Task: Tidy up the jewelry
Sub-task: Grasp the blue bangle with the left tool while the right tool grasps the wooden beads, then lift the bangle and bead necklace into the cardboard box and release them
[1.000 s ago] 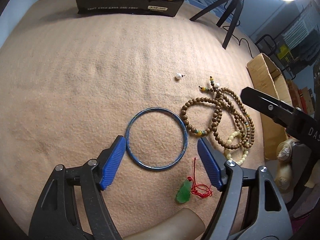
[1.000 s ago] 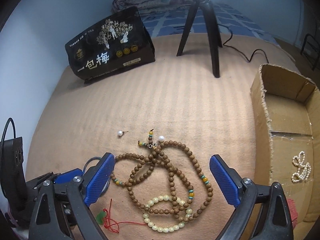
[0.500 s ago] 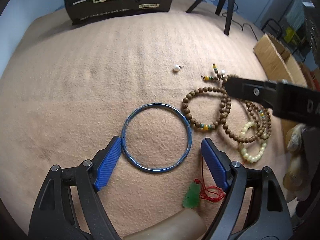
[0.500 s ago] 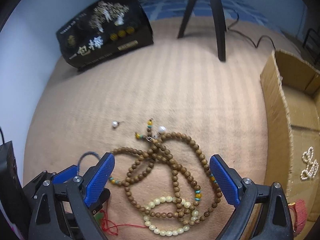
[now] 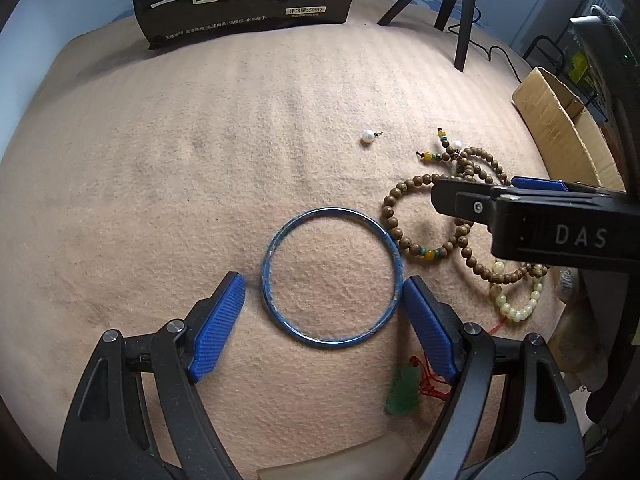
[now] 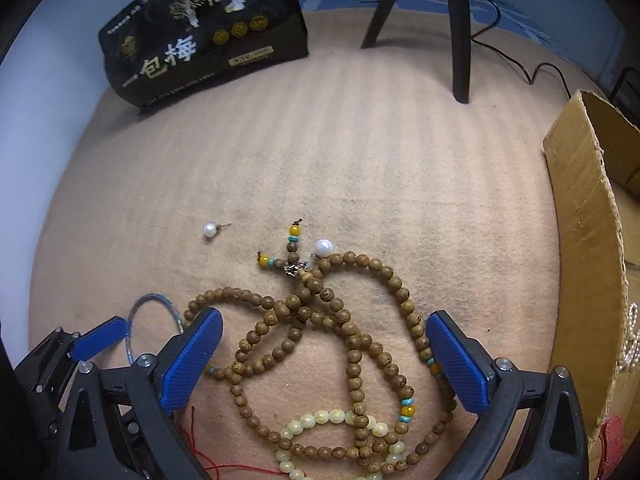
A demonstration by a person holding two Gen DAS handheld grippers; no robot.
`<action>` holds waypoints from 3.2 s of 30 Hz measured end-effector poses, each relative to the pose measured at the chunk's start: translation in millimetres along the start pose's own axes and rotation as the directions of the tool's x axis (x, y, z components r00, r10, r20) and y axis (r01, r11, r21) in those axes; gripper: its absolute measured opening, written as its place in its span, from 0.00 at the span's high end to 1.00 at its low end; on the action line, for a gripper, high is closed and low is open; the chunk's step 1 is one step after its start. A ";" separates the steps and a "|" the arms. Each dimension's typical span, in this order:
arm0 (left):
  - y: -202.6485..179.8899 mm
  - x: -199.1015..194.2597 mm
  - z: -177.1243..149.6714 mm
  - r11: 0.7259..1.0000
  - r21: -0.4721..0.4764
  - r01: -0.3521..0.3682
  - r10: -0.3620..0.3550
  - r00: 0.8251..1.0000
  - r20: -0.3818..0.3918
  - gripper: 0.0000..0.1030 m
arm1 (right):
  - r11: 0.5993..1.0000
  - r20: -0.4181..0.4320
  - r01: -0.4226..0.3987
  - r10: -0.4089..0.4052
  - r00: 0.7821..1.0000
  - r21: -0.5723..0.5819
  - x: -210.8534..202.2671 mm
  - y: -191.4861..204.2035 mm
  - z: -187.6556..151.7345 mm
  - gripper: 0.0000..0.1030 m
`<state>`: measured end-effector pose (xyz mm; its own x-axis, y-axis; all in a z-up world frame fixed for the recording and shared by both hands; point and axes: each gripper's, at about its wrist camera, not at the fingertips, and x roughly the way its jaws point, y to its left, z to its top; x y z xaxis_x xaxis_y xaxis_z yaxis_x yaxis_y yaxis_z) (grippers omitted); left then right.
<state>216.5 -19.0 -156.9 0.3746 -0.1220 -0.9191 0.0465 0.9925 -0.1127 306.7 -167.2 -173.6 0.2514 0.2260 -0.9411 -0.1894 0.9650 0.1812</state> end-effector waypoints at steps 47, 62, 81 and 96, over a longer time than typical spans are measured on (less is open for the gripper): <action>-12.2 -87.1 6.4 0.983 -0.052 0.177 -0.165 0.970 0.181 0.30 | 0.997 0.266 -0.068 0.058 0.962 0.028 -138.7 -24.1 -28.6 0.90; -75.4 -110.5 6.5 0.972 0.058 0.228 -0.236 0.946 0.222 0.30 | 0.993 0.369 -0.061 0.021 0.929 0.097 -198.5 -75.4 -48.2 0.90; -150.0 -101.0 28.2 0.949 0.132 0.287 -0.310 0.928 0.205 0.30 | 0.979 0.385 0.003 -0.083 0.919 0.205 -216.1 -150.0 -63.1 0.90; -210.9 -75.1 57.7 0.935 0.198 0.295 -0.332 0.924 0.190 0.30 | 0.967 0.312 0.021 -0.103 0.944 0.254 -198.6 -199.4 -79.5 0.90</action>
<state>232.0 -219.3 -42.3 0.5065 -0.4425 -0.7400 0.3372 0.8916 -0.3023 219.1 -415.0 -45.5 0.5535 0.1555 -0.8182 0.0634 0.9717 0.2276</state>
